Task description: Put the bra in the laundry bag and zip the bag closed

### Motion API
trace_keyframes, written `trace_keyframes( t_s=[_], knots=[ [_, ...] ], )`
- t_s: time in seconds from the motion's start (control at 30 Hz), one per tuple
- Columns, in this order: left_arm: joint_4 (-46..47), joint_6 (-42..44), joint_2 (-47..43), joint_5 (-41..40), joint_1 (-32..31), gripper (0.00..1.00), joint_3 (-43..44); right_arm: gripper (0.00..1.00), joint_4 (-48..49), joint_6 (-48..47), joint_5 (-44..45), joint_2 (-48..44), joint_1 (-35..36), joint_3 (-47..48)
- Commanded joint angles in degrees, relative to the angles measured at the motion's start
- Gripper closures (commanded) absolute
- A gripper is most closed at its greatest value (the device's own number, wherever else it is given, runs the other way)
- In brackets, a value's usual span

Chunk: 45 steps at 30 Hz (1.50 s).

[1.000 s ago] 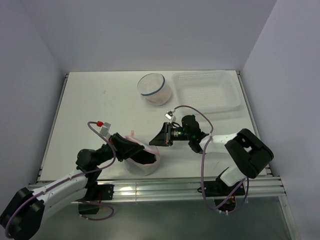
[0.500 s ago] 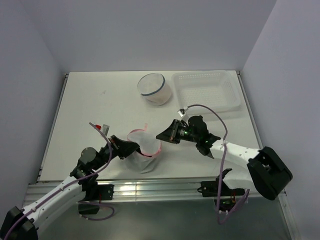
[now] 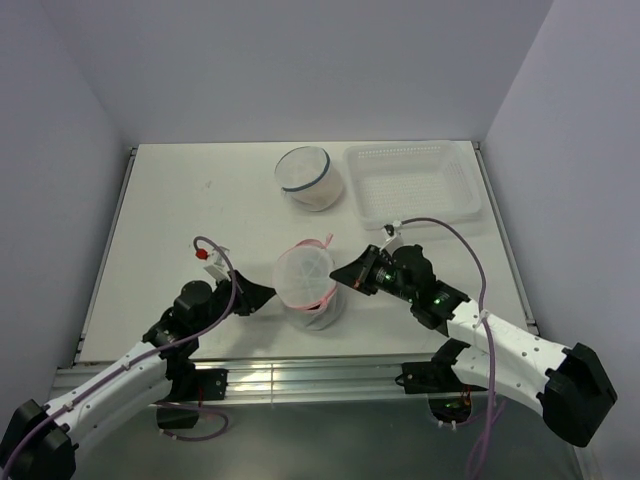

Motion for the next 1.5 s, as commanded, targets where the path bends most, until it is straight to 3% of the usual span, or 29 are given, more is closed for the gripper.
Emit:
trace_keyframes(
  t_s=[0.0,0.1,0.23,0.43,0.87,1.07,1.2,1.3,1.4,1.47],
  knots=[
    [1.0,1.8,0.8,-1.7,0.1,0.9,2.9,1.0,-6.3,-2.5,3.6,-1.6,2.3,0.3],
    [2.2,2.1,1.8,-0.2,0.1,0.91,3.3,0.96,-7.9,-3.1,5.9,-2.0,3.8,0.3],
    [4.4,2.9,3.6,2.9,0.1,1.0,3.7,0.73,-10.6,-3.7,8.4,-2.6,5.3,1.1],
    [6.0,3.5,5.0,5.1,0.1,1.0,3.7,0.48,-14.9,-4.2,12.0,-2.6,6.9,2.8],
    [7.2,4.0,6.6,6.9,0.1,1.0,3.7,0.41,-12.5,-2.6,11.4,-0.9,7.4,2.1],
    [8.5,4.6,7.2,9.1,0.0,1.0,3.7,0.46,-6.7,0.5,9.1,2.7,7.4,1.2],
    [7.4,8.2,8.7,11.6,0.1,1.0,5.9,0.74,-5.0,0.6,8.4,4.5,7.1,1.2],
    [6.3,11.1,11.4,14.2,0.0,1.0,8.7,0.88,-4.7,0.4,7.7,5.4,7.0,2.0],
    [4.7,11.7,13.0,13.5,0.0,0.98,10.9,1.0,-3.7,1.4,7.1,5.4,7.1,1.8],
    [3.5,11.6,12.5,11.8,0.1,0.87,11.8,1.0,-3.2,4.2,8.0,5.0,7.1,0.7]
  ],
)
